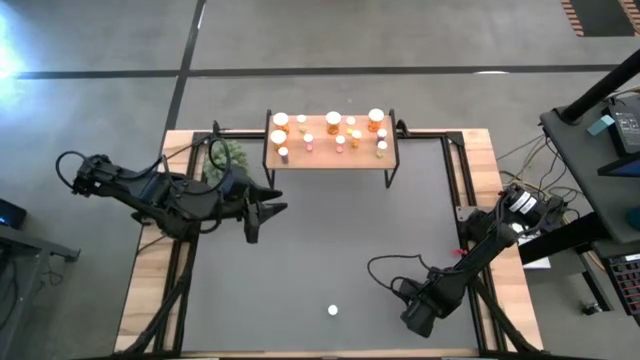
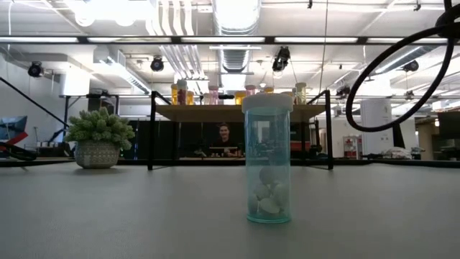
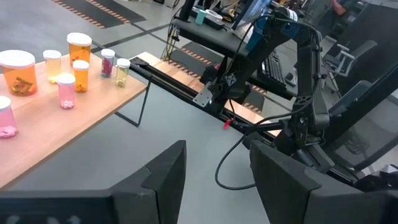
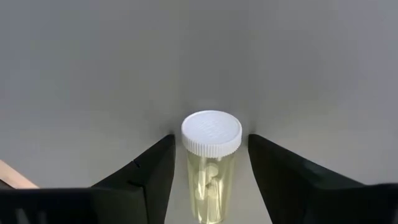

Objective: Pick and place medicine bottles onto shelf by color
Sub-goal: Put the small yellow pill bottle on the shelf

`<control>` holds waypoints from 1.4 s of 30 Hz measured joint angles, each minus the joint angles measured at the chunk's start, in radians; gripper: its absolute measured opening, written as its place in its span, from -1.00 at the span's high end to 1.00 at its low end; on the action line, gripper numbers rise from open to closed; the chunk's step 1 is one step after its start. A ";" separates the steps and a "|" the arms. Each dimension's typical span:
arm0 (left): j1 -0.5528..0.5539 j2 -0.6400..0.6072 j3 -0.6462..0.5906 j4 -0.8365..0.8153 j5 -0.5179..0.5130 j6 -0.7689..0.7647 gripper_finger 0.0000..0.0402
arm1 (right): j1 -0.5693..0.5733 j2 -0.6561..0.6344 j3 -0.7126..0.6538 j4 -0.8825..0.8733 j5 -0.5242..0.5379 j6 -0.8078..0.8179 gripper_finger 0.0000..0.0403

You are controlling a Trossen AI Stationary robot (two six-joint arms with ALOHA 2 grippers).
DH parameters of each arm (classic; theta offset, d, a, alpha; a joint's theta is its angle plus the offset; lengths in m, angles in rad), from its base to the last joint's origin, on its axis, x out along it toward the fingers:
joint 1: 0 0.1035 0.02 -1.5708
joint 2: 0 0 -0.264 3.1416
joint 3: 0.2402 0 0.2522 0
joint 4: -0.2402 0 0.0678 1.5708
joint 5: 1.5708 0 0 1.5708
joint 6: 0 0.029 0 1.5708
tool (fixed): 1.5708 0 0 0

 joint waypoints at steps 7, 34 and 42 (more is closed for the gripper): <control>0.000 0.000 0.000 -0.001 0.000 0.000 0.19 | 0.000 0.000 0.000 -0.004 0.005 -0.003 0.21; 0.000 0.003 0.000 0.000 0.007 0.002 0.19 | -0.042 -0.244 0.015 -0.016 0.521 -0.046 0.51; 0.000 0.020 -0.001 -0.001 0.007 0.010 0.19 | -0.194 -0.400 0.015 0.149 0.998 -0.237 0.51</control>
